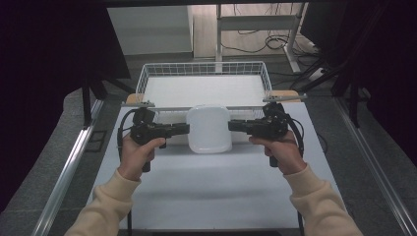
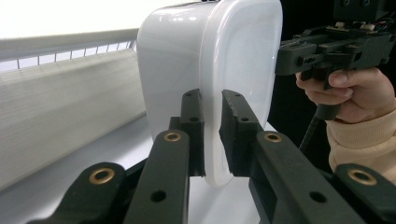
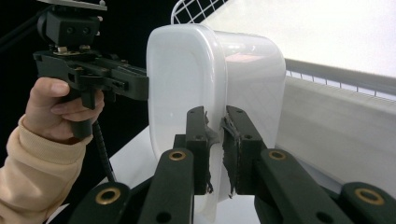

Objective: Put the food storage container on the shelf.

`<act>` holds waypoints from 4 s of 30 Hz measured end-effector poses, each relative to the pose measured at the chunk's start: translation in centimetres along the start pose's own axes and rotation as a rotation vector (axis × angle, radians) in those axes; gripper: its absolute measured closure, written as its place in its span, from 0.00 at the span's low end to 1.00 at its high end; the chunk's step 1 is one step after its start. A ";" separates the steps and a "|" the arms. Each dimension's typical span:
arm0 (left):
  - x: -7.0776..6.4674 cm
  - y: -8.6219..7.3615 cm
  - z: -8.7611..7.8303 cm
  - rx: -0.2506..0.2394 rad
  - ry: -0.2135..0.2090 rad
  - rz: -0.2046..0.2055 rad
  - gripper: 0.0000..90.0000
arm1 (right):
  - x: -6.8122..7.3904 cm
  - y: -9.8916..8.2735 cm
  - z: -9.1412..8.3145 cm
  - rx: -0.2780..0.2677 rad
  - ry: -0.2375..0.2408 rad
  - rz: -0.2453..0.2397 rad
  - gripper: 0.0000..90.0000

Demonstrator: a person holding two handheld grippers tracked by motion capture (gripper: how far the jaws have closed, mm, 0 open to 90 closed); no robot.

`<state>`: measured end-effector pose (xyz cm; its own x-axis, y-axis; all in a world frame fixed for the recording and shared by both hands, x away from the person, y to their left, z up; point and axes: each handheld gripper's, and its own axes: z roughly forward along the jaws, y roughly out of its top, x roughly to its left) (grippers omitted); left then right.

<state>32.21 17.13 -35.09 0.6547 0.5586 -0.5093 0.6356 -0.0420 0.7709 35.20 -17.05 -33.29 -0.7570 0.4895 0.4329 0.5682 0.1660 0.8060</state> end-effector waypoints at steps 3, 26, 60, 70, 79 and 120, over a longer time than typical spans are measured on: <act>0.1 0.4 0.0 0.000 0.001 0.002 0.89 | 0.0 0.3 0.0 -0.003 0.000 -0.002 0.89; 0.5 6.2 -0.5 -0.014 0.011 0.043 0.89 | -0.6 5.5 -0.2 -0.032 -0.005 -0.013 0.89; 6.6 12.0 2.4 0.035 -0.007 -0.085 0.88 | -6.2 11.3 3.2 0.017 -0.044 0.132 0.88; 9.4 13.3 4.1 0.002 -0.062 -0.244 0.86 | -9.2 12.3 4.2 0.046 -0.027 0.265 0.83; 11.8 13.2 5.6 -0.038 -0.067 -0.355 0.82 | -12.1 12.7 6.0 0.054 -0.020 0.471 0.77; 4.8 2.8 -1.4 -0.082 0.158 0.041 0.31 | -4.3 4.1 -1.4 -0.045 -0.254 -0.126 0.28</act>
<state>36.55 20.81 -34.88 0.6028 0.6814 -0.4152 0.5698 -0.0034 0.8217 40.32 -19.69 -31.22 -0.7124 0.6671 0.2177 0.4555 0.2036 0.8666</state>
